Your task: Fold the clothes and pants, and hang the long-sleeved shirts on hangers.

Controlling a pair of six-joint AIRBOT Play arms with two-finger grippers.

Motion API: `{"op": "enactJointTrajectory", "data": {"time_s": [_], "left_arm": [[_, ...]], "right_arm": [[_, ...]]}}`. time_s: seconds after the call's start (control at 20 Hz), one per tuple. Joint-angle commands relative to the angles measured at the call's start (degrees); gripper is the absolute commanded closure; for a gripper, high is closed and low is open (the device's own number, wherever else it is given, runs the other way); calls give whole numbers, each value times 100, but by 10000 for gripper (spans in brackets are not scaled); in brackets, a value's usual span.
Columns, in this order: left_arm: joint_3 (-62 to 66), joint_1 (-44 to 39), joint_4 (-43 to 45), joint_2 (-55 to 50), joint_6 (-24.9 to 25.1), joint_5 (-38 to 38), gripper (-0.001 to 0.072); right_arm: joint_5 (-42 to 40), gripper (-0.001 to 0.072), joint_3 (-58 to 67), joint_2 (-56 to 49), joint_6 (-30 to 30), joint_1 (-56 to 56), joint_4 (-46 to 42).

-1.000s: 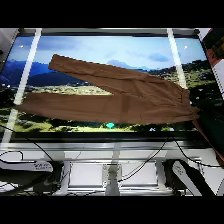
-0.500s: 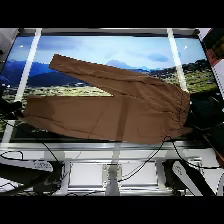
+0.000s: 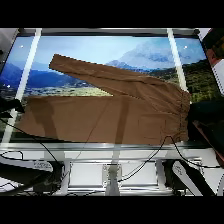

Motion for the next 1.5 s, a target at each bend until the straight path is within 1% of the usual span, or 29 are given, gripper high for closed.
{"op": "enactJointTrajectory", "data": {"time_s": [0.0,0.05,0.1,0.15,0.2,0.3,0.35,0.5,0.55,0.65,0.75,0.85,1.05,1.2,1.35,1.45], "left_arm": [[166,0,-470,13,-2,306,16],[166,0,-715,20,0,407,16],[166,-4,-964,20,2,463,15],[166,-24,-1180,20,4,529,16],[166,-74,-1377,20,46,586,15],[166,-205,-1714,20,114,739,15],[166,-286,-1840,20,114,822,15],[166,-564,-2164,20,111,1104,15],[166,-667,-2251,20,111,1189,15],[166,-883,-2260,20,111,1305,15],[166,-1082,-2258,20,111,1338,15],[166,-1237,-2256,20,109,1401,15],[166,-1394,-2260,2,85,1716,15],[166,-1495,-2264,-9,83,1884,15],[166,-1613,-2262,-9,83,2057,15],[166,-1700,-2262,-11,83,2192,15]], "right_arm": [[-1233,284,402,-11,0,0,-63],[-1661,347,479,-94,2,0,-59],[-1762,346,605,-284,2,0,-33],[-1672,343,793,-616,-11,0,28],[-1543,324,1023,-1027,-179,0,149],[-1235,309,1663,-1932,-560,0,435],[-1115,252,2028,-2363,-654,0,555],[-538,209,3235,-3622,-890,-107,752],[-369,209,3554,-3954,-970,-229,903],[-175,209,4011,-4483,-1209,-588,1493],[-26,209,4157,-4857,-1541,-960,2192],[28,142,4175,-5174,-1659,-1198,2441],[-232,140,4229,-5595,-2015,-1255,2522],[-22,140,4428,-5866,-2238,-1246,2660],[164,142,4660,-6151,-2317,-1244,3128],[208,157,4673,-6236,-2387,-1222,3340]]}}
